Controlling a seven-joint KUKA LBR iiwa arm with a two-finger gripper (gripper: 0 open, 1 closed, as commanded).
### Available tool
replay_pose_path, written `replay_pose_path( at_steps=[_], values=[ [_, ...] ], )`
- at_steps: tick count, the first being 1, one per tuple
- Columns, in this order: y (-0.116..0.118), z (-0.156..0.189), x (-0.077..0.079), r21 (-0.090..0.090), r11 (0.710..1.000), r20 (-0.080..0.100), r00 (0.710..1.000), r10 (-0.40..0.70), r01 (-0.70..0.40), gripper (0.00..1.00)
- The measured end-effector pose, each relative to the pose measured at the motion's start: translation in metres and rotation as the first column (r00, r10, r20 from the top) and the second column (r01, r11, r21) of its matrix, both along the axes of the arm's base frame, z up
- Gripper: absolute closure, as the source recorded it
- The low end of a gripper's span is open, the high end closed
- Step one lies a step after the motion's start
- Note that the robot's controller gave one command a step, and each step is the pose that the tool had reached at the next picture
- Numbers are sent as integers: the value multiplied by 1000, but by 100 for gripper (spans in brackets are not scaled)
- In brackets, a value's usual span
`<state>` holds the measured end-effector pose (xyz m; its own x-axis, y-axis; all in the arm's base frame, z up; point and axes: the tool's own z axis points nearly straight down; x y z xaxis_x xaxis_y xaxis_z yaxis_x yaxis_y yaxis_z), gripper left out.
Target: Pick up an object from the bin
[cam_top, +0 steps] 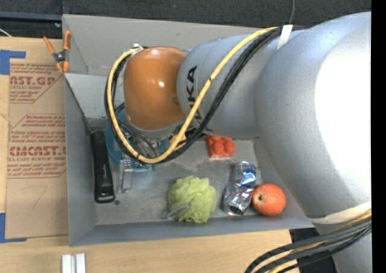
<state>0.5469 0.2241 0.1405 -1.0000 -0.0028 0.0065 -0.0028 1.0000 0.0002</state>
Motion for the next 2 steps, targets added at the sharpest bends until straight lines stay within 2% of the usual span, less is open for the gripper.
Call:
replay_pose_path(
  at_steps=[1, 2],
  values=[
    [-1, 5, 2, 2, 1000, 7, 1000, -3, 3, 0],
    [-48, -71, -17, 2, 995, 3, 995, -96, 96, 0]
  ],
)
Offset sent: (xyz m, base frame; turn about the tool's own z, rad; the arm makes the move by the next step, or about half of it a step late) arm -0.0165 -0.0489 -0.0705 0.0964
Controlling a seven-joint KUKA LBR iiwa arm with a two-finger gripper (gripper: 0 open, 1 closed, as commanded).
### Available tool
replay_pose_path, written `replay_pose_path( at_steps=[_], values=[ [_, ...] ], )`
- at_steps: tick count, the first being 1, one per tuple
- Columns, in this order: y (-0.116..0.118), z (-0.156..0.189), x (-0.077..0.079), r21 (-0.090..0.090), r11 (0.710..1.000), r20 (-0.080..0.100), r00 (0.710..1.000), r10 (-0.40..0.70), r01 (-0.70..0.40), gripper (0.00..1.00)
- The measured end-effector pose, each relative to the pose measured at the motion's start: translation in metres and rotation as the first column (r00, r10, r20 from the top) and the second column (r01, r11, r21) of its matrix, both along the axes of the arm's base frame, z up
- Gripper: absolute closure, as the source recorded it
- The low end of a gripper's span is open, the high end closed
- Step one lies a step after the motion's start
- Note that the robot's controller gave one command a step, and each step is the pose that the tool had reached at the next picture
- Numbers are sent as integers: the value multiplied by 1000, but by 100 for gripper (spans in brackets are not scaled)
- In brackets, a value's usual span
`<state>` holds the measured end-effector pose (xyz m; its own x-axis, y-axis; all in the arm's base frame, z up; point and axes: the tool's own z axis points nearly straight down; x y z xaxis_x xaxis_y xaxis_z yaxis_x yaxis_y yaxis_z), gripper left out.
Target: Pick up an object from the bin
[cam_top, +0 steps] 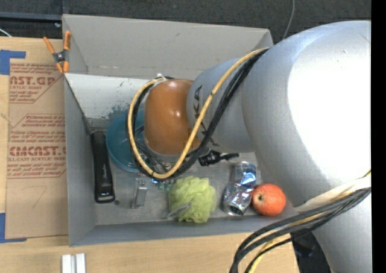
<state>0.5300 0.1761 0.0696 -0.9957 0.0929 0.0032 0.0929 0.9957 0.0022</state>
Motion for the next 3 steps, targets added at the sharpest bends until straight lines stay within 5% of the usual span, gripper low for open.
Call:
replay_pose_path(
  at_steps=[1, 2, 3],
  values=[
    [-20, 0, 9, 7, 1000, 11, 1000, -29, 29, 0],
    [-2, 0, 2, 4, 1000, 3, 1000, -3, 3, 0],
    [33, 1, 31, 6, 1000, 11, 1000, 28, -28, 0]
  ],
)
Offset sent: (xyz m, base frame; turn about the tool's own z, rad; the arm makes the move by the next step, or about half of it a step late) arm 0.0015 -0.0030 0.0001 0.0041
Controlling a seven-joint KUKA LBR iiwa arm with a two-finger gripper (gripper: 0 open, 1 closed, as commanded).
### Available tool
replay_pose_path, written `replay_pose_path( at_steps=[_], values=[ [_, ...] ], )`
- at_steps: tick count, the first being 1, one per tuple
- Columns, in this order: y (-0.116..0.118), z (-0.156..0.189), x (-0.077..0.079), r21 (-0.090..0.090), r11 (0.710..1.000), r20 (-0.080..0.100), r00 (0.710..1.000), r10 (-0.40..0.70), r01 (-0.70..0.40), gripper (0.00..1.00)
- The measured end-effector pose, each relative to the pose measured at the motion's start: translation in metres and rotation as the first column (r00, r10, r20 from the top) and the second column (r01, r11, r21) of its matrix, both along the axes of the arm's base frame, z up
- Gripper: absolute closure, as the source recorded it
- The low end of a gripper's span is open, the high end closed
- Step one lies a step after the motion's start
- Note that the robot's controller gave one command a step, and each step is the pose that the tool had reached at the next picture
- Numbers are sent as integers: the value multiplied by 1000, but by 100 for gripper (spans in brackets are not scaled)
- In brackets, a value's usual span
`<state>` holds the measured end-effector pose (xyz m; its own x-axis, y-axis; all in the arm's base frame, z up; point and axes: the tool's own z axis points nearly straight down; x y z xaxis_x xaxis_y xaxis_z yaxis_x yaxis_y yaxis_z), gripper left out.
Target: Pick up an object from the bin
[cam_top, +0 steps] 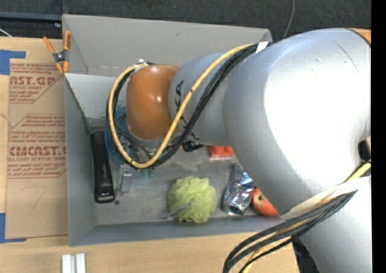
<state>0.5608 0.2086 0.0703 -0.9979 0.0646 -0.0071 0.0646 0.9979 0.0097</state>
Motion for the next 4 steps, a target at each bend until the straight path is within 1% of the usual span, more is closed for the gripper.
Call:
replay_pose_path(
  at_steps=[1, 2, 3, 4],
  values=[
    [-23, 4, -16, 1, 1000, 3, 1000, -23, 23, 100],
    [-23, 4, -16, 1, 1000, 3, 1000, -23, 23, 100],
    [-23, 16, -15, 2, 1000, 9, 1000, -24, 24, 100],
    [-23, 29, -14, 3, 1000, 10, 1000, -24, 24, 100]
  ],
)
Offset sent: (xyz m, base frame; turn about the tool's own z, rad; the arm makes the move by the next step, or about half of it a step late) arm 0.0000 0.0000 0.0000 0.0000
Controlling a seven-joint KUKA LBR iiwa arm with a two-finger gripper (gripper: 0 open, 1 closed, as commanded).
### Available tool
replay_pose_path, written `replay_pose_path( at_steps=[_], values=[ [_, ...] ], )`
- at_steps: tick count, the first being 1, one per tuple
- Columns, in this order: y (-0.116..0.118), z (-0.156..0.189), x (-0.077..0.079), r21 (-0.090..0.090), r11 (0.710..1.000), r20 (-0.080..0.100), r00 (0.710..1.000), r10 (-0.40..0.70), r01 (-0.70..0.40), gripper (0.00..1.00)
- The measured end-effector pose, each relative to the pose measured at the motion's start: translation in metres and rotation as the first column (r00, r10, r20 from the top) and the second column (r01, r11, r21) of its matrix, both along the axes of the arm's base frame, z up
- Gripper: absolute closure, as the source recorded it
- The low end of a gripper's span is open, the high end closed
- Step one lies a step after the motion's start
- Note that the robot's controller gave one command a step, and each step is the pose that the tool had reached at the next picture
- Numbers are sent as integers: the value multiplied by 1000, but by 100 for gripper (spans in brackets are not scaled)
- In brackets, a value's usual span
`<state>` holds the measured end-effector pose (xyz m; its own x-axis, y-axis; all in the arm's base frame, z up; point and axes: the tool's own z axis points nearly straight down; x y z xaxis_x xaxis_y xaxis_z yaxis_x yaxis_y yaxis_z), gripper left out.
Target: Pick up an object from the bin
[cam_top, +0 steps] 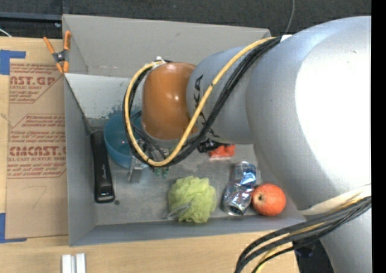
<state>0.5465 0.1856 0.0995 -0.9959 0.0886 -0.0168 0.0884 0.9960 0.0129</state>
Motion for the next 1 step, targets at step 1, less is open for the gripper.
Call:
replay_pose_path(
  at_steps=[1],
  values=[
    [0, 10, -1, 0, 1000, -3, 1000, 1, -1, 100]
  ],
)
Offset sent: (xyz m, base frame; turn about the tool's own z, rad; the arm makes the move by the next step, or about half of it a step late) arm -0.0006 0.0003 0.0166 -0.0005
